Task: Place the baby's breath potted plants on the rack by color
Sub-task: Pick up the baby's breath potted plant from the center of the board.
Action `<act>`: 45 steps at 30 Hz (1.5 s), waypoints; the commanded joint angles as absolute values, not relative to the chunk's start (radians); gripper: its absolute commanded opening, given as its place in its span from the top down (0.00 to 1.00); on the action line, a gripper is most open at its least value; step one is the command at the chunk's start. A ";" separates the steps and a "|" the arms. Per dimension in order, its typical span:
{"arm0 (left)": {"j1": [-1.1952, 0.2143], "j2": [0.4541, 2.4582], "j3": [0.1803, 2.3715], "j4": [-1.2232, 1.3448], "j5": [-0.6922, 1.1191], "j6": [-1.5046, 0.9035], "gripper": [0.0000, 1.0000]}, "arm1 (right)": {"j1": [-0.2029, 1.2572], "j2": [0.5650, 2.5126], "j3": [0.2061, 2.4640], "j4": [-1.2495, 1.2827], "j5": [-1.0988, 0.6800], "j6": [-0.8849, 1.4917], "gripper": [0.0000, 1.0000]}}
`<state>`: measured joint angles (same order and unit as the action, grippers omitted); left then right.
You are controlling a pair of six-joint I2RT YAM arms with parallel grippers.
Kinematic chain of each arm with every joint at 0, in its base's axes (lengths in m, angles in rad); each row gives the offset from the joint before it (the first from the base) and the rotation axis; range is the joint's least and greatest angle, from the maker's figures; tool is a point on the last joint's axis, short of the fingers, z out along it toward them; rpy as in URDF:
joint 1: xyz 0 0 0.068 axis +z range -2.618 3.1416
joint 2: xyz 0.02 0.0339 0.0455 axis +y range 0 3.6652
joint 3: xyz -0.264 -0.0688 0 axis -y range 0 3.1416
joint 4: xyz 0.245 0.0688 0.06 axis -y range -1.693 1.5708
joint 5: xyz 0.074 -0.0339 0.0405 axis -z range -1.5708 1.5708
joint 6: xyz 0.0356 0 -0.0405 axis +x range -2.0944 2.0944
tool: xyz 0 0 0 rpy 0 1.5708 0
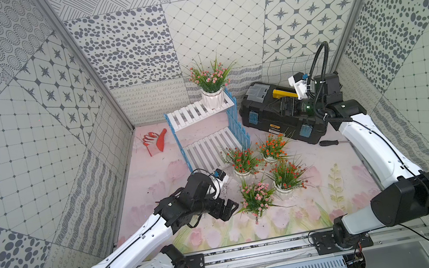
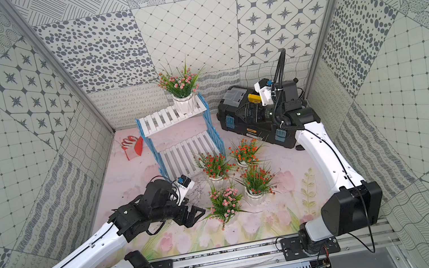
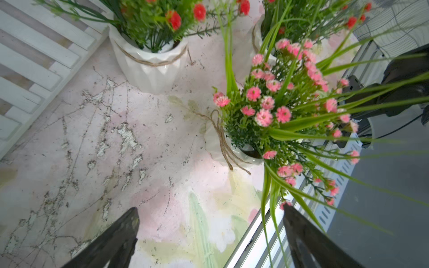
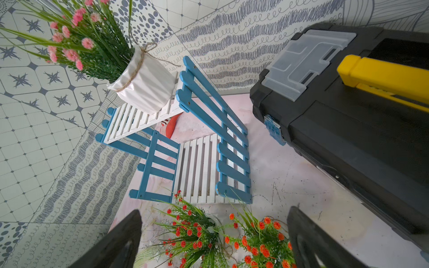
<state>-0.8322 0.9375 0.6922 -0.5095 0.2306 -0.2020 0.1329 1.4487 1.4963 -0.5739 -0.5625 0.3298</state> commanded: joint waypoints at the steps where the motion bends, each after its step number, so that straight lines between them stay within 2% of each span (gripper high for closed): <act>1: -0.913 0.920 0.628 -0.365 0.073 -0.261 0.03 | 0.131 1.470 1.491 -0.537 -0.610 0.333 0.02; 7: -0.970 0.831 0.537 -0.300 0.001 -0.302 0.03 | 0.120 1.483 1.497 -0.551 -0.621 0.313 0.02; 15: -1.065 0.955 0.480 -0.143 -0.014 -0.256 0.03 | 0.114 1.479 1.485 -0.517 -0.641 0.314 0.02; 22: -1.138 0.974 0.397 0.080 -0.077 -0.164 0.03 | 0.103 1.462 1.448 -0.447 -0.657 0.337 0.02; 30: -1.142 0.974 0.306 0.369 -0.021 -0.120 0.02 | 0.101 1.431 1.395 -0.362 -0.680 0.351 0.02; 38: -1.144 1.103 0.311 0.525 0.084 -0.138 0.02 | 0.100 1.422 1.381 -0.347 -0.683 0.347 0.02; 45: -1.144 1.151 0.311 0.574 0.091 -0.128 0.02 | 0.100 1.414 1.368 -0.321 -0.691 0.348 0.02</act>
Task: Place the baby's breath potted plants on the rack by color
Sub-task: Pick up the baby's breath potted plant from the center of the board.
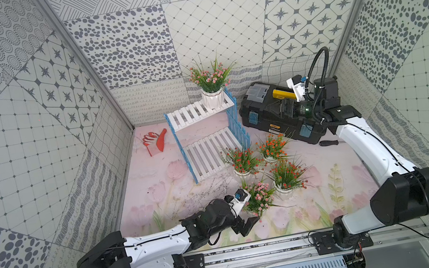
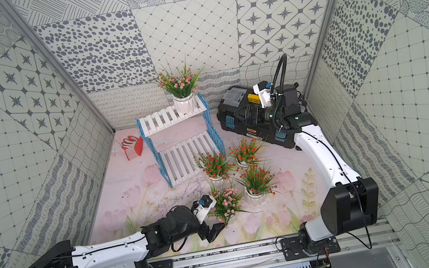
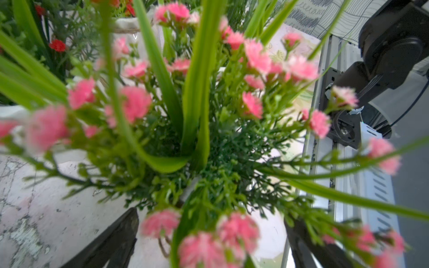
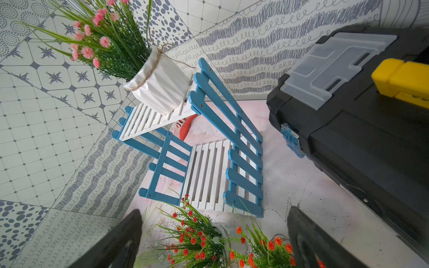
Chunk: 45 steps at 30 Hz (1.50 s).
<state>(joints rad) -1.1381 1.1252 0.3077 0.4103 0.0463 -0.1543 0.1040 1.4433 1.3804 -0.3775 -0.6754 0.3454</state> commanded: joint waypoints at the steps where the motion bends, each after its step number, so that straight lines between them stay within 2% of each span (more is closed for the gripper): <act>1: -1.143 1.156 0.317 0.569 0.096 -0.126 0.02 | 0.100 1.415 1.367 -0.323 -0.691 0.348 0.02; 10: -1.143 1.262 0.330 0.625 0.123 -0.135 0.02 | 0.099 1.404 1.355 -0.313 -0.695 0.344 0.02; 45: -1.144 1.609 0.438 0.947 0.040 -0.110 0.01 | 0.099 1.367 1.318 -0.295 -0.701 0.327 0.02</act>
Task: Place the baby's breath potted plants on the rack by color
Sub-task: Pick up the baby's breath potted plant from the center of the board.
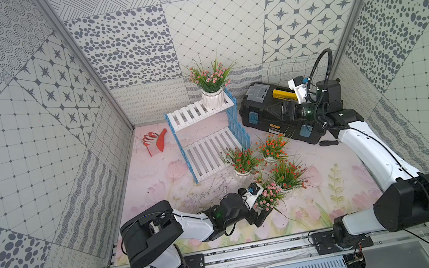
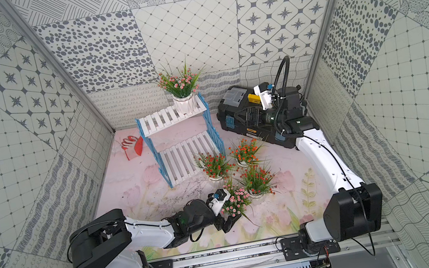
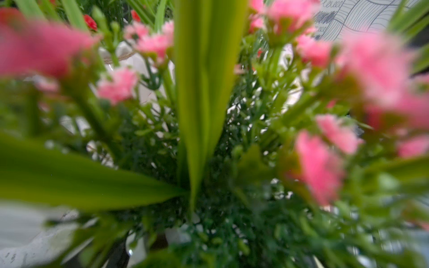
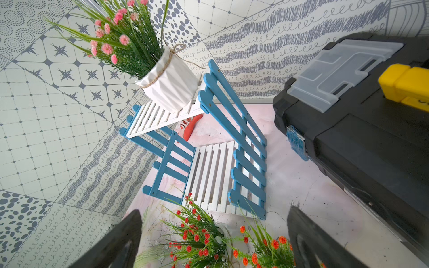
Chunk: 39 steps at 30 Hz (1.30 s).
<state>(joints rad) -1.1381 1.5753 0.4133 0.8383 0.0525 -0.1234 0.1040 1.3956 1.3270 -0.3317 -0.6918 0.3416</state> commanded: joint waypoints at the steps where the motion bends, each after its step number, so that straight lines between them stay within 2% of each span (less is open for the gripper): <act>1: -1.143 1.618 0.441 0.954 0.043 -0.113 0.01 | 0.100 1.366 1.316 -0.296 -0.700 0.327 0.02; 20: -1.143 1.751 0.532 1.019 -0.006 -0.116 0.02 | 0.101 1.376 1.308 -0.300 -0.699 0.318 0.02; 33: -1.143 1.775 0.543 1.039 -0.037 -0.132 0.10 | 0.109 1.373 1.302 -0.302 -0.688 0.308 0.02; 39: -1.143 1.732 0.516 1.002 -0.068 -0.143 0.20 | 0.110 1.372 1.301 -0.310 -0.680 0.298 0.02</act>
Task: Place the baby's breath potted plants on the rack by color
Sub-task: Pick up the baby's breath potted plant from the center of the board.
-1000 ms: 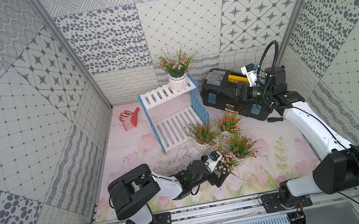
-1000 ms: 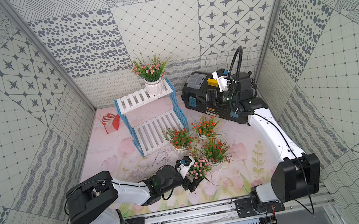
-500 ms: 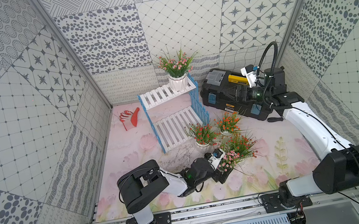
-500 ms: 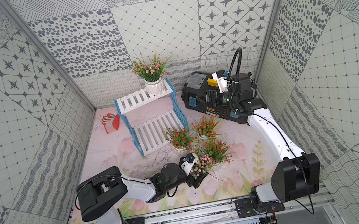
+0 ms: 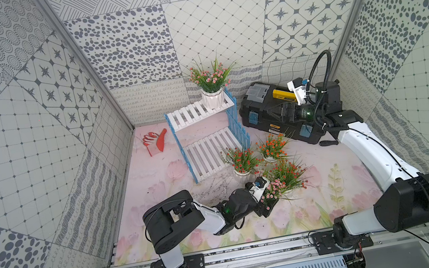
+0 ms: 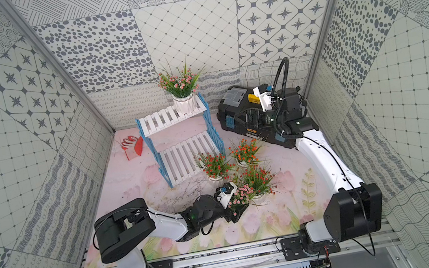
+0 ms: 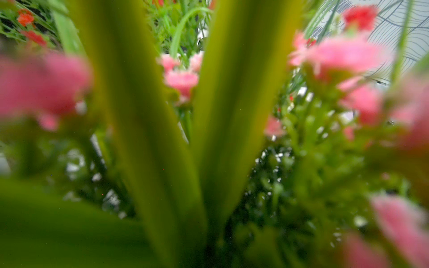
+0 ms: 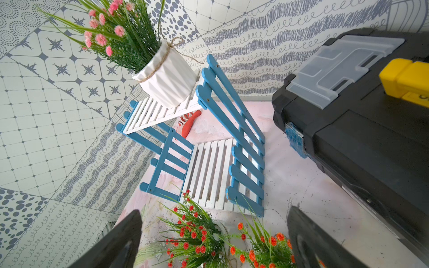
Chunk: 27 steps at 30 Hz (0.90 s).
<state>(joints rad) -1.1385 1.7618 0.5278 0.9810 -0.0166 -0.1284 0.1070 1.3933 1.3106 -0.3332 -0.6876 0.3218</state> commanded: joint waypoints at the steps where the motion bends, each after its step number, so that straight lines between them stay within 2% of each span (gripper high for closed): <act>1: -1.143 1.726 0.509 1.001 -0.073 -0.143 0.22 | 0.110 1.371 1.299 -0.309 -0.679 0.298 0.02; 9: -1.143 1.560 0.458 0.891 -0.118 -0.161 0.23 | 0.117 1.371 1.302 -0.314 -0.669 0.293 0.02; 16: -1.141 1.307 0.459 0.626 -0.197 -0.182 0.22 | 0.123 1.366 1.296 -0.311 -0.650 0.288 0.02; 20: -1.139 1.187 0.474 0.482 -0.239 -0.173 0.26 | 0.126 1.367 1.295 -0.311 -0.642 0.287 0.02; 27: -1.135 1.081 0.468 0.394 -0.316 -0.172 0.26 | 0.129 1.358 1.289 -0.311 -0.639 0.285 0.02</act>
<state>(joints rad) -1.1385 1.1404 0.4610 0.4709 -0.2138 -0.1589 0.1234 1.3933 1.2976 -0.3382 -0.6460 0.3019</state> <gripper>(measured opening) 0.829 0.979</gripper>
